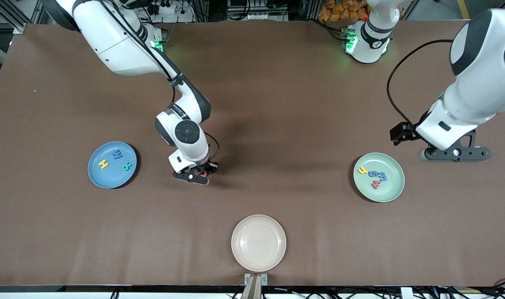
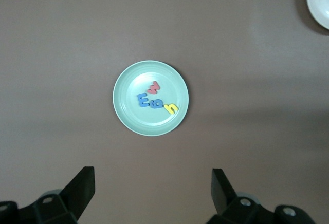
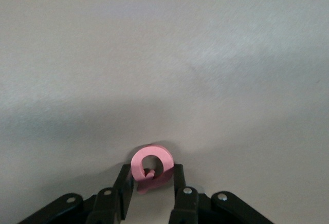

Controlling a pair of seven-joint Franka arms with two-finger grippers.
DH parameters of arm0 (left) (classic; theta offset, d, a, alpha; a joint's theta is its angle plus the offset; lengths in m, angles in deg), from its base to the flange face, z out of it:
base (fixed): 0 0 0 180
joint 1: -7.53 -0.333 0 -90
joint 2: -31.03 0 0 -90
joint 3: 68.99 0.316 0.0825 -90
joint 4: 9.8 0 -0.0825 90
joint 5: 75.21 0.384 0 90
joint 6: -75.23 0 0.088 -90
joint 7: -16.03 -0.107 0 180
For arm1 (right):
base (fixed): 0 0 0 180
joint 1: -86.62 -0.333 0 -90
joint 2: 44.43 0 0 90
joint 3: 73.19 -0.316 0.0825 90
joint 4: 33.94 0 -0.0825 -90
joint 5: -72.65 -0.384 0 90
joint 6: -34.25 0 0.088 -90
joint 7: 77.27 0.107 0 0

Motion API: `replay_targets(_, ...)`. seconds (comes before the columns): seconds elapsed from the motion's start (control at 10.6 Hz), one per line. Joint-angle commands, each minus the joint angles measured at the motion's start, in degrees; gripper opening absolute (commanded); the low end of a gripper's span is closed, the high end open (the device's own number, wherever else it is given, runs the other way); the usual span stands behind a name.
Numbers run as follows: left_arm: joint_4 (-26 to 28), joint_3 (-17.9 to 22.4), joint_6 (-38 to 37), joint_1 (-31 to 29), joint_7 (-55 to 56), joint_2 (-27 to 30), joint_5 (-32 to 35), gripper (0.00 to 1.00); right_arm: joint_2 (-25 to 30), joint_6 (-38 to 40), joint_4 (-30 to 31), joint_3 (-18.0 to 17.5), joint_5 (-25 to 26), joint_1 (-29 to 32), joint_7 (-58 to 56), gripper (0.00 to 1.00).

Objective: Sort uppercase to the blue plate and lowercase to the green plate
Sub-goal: 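Lower the Q onto the blue plate while the left gripper withdraws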

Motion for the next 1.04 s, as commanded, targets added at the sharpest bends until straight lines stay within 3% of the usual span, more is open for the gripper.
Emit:
replay_targets(0.0,1.16,0.44,-1.52,-1.26,-0.84,3.7,-3.77,1.0,1.45,1.4,0.74,-1.99,0.64,3.25,-4.61,0.29)
replay_targets(0.19,1.16,0.53,-1.61,-1.96,-0.84,5.55,-4.13,1.0,1.81,1.83,0.82,-1.99,0.46,5.27,-10.05,0.29)
replay_targets(0.38,1.16,0.52,-1.61,-4.15,-0.84,6.43,-8.76,1.0,2.6,2.54,1.44,-1.99,-0.41,7.9,-16.55,0.29)
replay_targets(0.66,0.02,0.7,-2.67,-4.7,-0.93,8.44,-10.2,1.0,5.05,7.09,1.79,-1.2,-7.34,11.25,-29.99,0.29)
replay_targets(0.75,0.1,1.92,-2.76,-2.86,-0.75,9.5,-10.11,1.0,6.02,9.02,1.79,-0.24,-8.32,11.95,-32.73,0.29)
replay_targets(0.94,0.1,10.5,-4.42,4.24,-0.84,10.3,-10.72,1.0,7.52,11.49,1.79,2.65,-8.51,12.22,-39.14,0.29)
